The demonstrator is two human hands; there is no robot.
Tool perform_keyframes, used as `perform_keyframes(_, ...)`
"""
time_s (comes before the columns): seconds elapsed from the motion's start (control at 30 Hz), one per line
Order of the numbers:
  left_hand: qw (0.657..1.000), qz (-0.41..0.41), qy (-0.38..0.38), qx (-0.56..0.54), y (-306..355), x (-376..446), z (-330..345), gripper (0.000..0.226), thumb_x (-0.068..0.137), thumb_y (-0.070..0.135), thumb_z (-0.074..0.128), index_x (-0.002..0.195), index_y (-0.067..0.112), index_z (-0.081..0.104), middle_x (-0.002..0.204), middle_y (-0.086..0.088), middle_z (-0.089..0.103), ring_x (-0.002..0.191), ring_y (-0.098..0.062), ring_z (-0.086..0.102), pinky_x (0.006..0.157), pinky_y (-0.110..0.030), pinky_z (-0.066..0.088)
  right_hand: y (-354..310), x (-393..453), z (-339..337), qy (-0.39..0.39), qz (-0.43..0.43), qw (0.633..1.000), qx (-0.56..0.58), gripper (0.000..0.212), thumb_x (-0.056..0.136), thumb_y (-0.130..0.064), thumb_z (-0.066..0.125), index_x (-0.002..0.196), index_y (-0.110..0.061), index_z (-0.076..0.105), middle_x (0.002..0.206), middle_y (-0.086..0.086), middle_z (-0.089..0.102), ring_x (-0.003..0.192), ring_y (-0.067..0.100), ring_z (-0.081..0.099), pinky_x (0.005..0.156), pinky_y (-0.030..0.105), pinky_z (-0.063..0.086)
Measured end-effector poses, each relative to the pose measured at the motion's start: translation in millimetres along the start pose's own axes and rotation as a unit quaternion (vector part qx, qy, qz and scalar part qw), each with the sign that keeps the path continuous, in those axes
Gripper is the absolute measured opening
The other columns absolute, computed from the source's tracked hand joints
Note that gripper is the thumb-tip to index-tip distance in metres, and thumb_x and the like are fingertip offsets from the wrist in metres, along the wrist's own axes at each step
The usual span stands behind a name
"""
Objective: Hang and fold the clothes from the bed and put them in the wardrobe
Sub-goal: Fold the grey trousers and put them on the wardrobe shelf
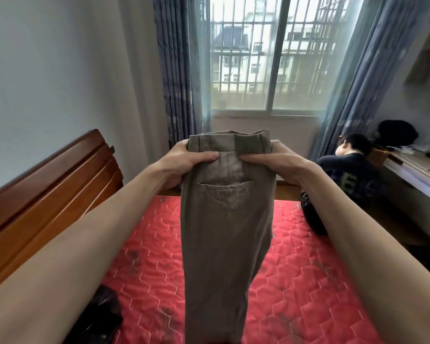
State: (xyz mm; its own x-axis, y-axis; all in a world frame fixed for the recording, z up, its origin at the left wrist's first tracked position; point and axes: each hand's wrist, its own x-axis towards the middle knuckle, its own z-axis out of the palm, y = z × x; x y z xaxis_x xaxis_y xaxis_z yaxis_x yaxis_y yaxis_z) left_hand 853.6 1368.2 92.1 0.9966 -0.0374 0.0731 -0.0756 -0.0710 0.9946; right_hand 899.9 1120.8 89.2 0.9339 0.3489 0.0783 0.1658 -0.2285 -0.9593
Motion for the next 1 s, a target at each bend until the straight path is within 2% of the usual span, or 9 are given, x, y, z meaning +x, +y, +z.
perform_keyframes(0.1, 0.998, -0.049, -0.049, -0.002, -8.9, -0.3, -8.9, 0.039, 0.084, 0.009, 0.082, 0.121, 0.005, 0.07, 0.11, -0.012, 0.077, 0.103, -0.026, 0.074, 0.082, -0.033, 0.063, 10.7, -1.3, 4.9, -0.062, 0.061, 0.996, 0.026, 0.035, 0.086, -0.019, 0.084, 0.117, -0.007, 0.074, 0.114, 0.013, 0.077, 0.111, 0.028, 0.072, 0.101, 0.043, 0.057)
perform_keyframes(0.27, 0.96, -0.158, -0.23, 0.039, -23.2, 9.7, -38.9, 0.037, 0.092, 0.009, 0.073, 0.128, 0.008, 0.069, 0.125, -0.015, 0.072, 0.115, -0.027, 0.07, 0.093, -0.035, 0.058, 37.8, 16.7, 16.7, -0.172, 0.143, 0.975, 0.012, 0.041, 0.09, -0.012, 0.078, 0.127, -0.003, 0.067, 0.125, 0.013, 0.073, 0.119, 0.026, 0.069, 0.107, 0.039, 0.052)
perform_keyframes(0.33, 0.956, -0.182, -0.212, 0.086, -33.1, 23.6, -49.8, 0.04, 0.088, 0.01, 0.079, 0.127, 0.008, 0.071, 0.123, -0.015, 0.073, 0.113, -0.029, 0.071, 0.096, -0.039, 0.058, 49.8, 32.6, 23.8, -0.146, 0.145, 0.979, 0.005, 0.036, 0.088, -0.012, 0.08, 0.122, -0.004, 0.07, 0.12, 0.011, 0.076, 0.114, 0.024, 0.071, 0.106, 0.038, 0.053)
perform_keyframes(0.47, 0.97, -0.17, -0.091, 0.149, -60.3, 72.9, -62.6, 0.036, 0.08, 0.003, 0.084, 0.115, 0.001, 0.075, 0.107, -0.019, 0.077, 0.091, -0.029, 0.075, 0.088, -0.045, 0.062, 62.1, 79.9, 39.9, -0.099, 0.141, 0.984, -0.034, 0.032, 0.085, -0.002, 0.079, 0.117, -0.005, 0.073, 0.112, 0.014, 0.077, 0.107, 0.029, 0.073, 0.099, 0.046, 0.057)
perform_keyframes(0.63, 0.97, -0.002, 0.079, 0.231, -50.9, 152.1, -63.3, 0.017, 0.079, 0.006, 0.085, 0.094, 0.01, 0.077, 0.087, -0.007, 0.072, 0.085, -0.02, 0.064, 0.082, -0.033, 0.057, 22.9, 166.0, 30.6, 0.024, 0.025, 0.966, -0.255, 0.02, 0.082, -0.011, 0.079, 0.102, -0.01, 0.078, 0.098, 0.007, 0.077, 0.095, 0.024, 0.072, 0.087, 0.04, 0.06)
perform_keyframes(0.73, 0.939, 0.123, 0.157, 0.28, -6.5, 195.1, -67.6, 0.01, 0.08, 0.014, 0.081, 0.084, 0.019, 0.073, 0.083, -0.003, 0.071, 0.083, -0.02, 0.063, 0.083, -0.039, 0.055, -23.8, 200.6, 15.0, 0.115, -0.083, 0.939, -0.314, 0.008, 0.083, -0.012, 0.071, 0.087, -0.008, 0.076, 0.087, 0.012, 0.074, 0.089, 0.03, 0.071, 0.073, 0.04, 0.055)
perform_keyframes(0.83, 0.896, 0.249, 0.209, 0.303, 49.4, 223.3, -69.6, 0.013, 0.083, 0.015, 0.076, 0.096, 0.012, 0.075, 0.094, -0.007, 0.07, 0.093, -0.026, 0.065, 0.078, -0.032, 0.046, -70.6, 215.6, -8.3, 0.187, -0.207, 0.903, -0.327, 0.015, 0.084, -0.025, 0.06, 0.074, -0.016, 0.068, 0.072, 0.004, 0.066, 0.076, 0.024, 0.063, 0.063, 0.032, 0.038)
perform_keyframes(0.9, 0.865, 0.319, 0.236, 0.306, 76.4, 227.8, -67.8, 0.014, 0.085, 0.014, 0.074, 0.098, 0.008, 0.074, 0.095, -0.007, 0.067, 0.091, -0.024, 0.063, 0.076, -0.031, 0.043, -94.6, 211.0, -19.6, 0.209, -0.287, 0.884, -0.304, 0.017, 0.089, -0.025, 0.06, 0.078, -0.02, 0.071, 0.069, -0.002, 0.065, 0.072, 0.016, 0.059, 0.062, 0.032, 0.036)
perform_keyframes(1.0, 0.825, 0.4, 0.248, 0.313, 86.3, 210.8, -64.9, 0.011, 0.087, 0.017, 0.074, 0.092, 0.008, 0.072, 0.089, 0.001, 0.061, 0.081, -0.017, 0.059, 0.071, -0.031, 0.046, -97.8, 187.6, -21.7, 0.234, -0.342, 0.877, -0.243, 0.014, 0.096, -0.023, 0.067, 0.101, -0.018, 0.079, 0.085, -0.007, 0.075, 0.081, 0.004, 0.066, 0.067, 0.025, 0.047)
